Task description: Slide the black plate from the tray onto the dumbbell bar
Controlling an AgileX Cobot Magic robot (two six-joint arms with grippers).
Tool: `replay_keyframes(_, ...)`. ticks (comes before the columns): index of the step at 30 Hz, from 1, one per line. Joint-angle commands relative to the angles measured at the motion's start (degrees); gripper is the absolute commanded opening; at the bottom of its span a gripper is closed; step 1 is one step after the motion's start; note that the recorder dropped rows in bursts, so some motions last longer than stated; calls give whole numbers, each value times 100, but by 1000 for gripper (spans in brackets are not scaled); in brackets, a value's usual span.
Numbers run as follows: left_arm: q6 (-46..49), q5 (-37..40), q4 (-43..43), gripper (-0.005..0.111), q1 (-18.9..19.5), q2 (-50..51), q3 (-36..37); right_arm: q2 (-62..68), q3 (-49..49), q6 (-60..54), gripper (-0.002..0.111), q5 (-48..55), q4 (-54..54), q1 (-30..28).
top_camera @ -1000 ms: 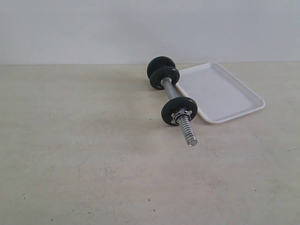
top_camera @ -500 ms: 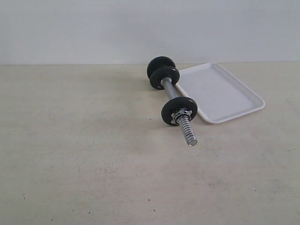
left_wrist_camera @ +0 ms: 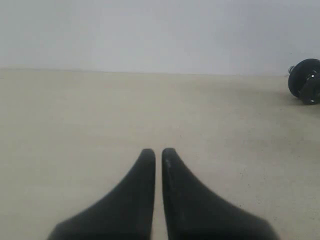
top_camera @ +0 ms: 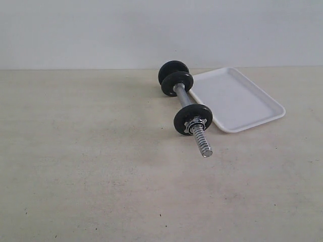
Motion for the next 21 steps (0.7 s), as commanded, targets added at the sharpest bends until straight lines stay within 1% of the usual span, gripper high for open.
replay_keyframes(1, 22, -42, 20, 4, 17, -19, 19, -26, -3, 29, 0, -25, -33, -18)
replay_keyframes(21, 22, -42, 20, 4, 17, -19, 19, -26, -3, 28, 0, -77, -33, -10)
